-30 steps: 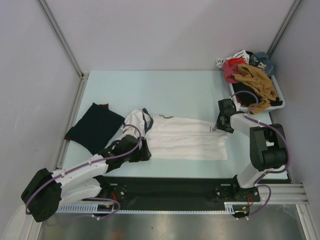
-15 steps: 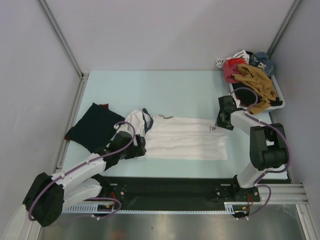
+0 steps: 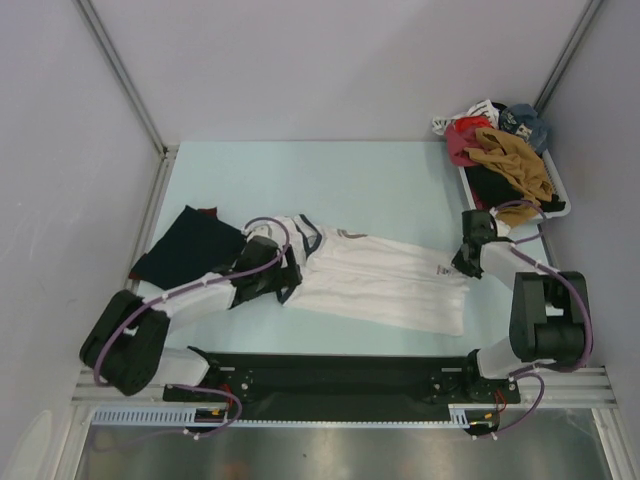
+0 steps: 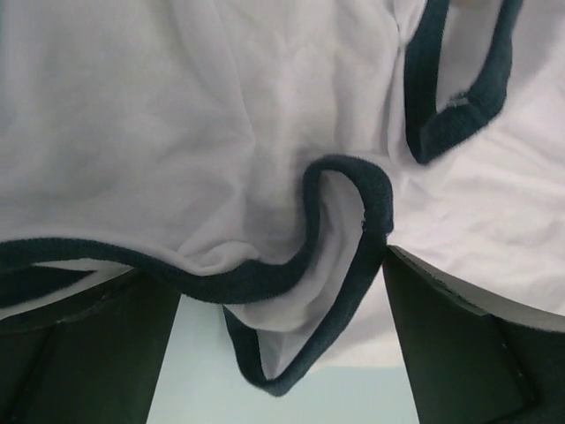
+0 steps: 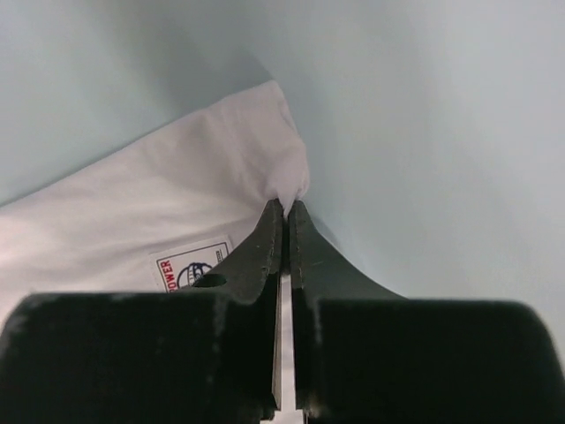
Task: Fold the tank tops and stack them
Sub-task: Fold the tank top
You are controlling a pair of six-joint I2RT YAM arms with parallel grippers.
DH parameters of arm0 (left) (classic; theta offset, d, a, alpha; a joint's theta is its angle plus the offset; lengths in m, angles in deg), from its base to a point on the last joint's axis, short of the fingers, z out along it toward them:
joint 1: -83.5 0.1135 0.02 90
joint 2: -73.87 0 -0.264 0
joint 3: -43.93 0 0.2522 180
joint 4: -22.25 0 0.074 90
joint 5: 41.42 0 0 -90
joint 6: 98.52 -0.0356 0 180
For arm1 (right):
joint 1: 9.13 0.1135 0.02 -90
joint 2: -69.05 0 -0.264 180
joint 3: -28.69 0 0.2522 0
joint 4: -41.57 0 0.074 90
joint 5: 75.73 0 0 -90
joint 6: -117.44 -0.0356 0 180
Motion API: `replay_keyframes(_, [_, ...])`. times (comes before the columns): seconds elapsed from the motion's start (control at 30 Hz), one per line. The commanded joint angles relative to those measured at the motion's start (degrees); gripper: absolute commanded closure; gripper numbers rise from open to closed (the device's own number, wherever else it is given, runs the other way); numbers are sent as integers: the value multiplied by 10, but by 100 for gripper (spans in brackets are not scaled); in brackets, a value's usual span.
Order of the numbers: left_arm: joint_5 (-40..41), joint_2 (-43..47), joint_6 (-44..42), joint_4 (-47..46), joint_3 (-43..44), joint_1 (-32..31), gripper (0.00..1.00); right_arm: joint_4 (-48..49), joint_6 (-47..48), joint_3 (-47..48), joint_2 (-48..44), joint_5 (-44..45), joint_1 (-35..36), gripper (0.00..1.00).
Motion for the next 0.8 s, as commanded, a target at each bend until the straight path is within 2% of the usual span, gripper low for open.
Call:
replay_keyframes(0.0, [-23, -105, -3, -45, 55, 5, 1, -40, -40, -30, -70, 34, -42, 100])
replay_keyframes(0.1, [-45, -188, 5, -63, 114, 3, 1, -48, -52, -48, -117, 29, -50, 100])
replay_keyframes(0.2, [-48, -274, -2, -52, 210, 3, 1, -42, -54, -73, -137, -29, -42, 100])
replay_keyframes(0.33, [-53, -380, -19, 12, 413, 17, 1, -54, -73, -91, -141, -51, 11, 100])
replay_keyframes(0.4, [-40, -441, -27, 43, 478, 25, 1, -69, -97, -102, -144, -43, 36, 97])
replay_keyframes(0.43, [-44, -461, -29, 54, 546, 36, 1, -76, -106, -103, -151, -36, 53, 92])
replay_keyframes(0.5, [-64, -526, -36, 76, 612, 50, 1, -80, -114, -109, -164, -40, 67, 86])
replay_keyframes(0.53, [-81, -547, -39, 85, 684, 61, 2, -87, -117, -112, -170, -35, 78, 72])
replay_keyframes(0.6, [-90, -612, -52, 117, 762, 69, 2, -93, -112, -114, -196, -39, 83, 59])
replay_keyframes(0.63, [-98, -634, -56, 130, 848, 76, 2, -98, -108, -111, -203, -42, 83, 47])
replay_keyframes(0.67, [-108, -658, -61, 147, 889, 78, 2, -105, -105, -108, -217, -46, 83, 42])
replay_keyframes(0.7, [-120, -700, -69, 152, 928, 81, 2, -109, -98, -106, -223, -49, 83, 41])
replay_keyframes(0.73, [-149, -720, -70, 151, 996, 89, 1, -115, -91, -97, -229, -52, 83, 34])
replay_keyframes(0.77, [-156, -736, -72, 139, 1022, 93, 2, -124, -84, -93, -234, -55, 83, 34])
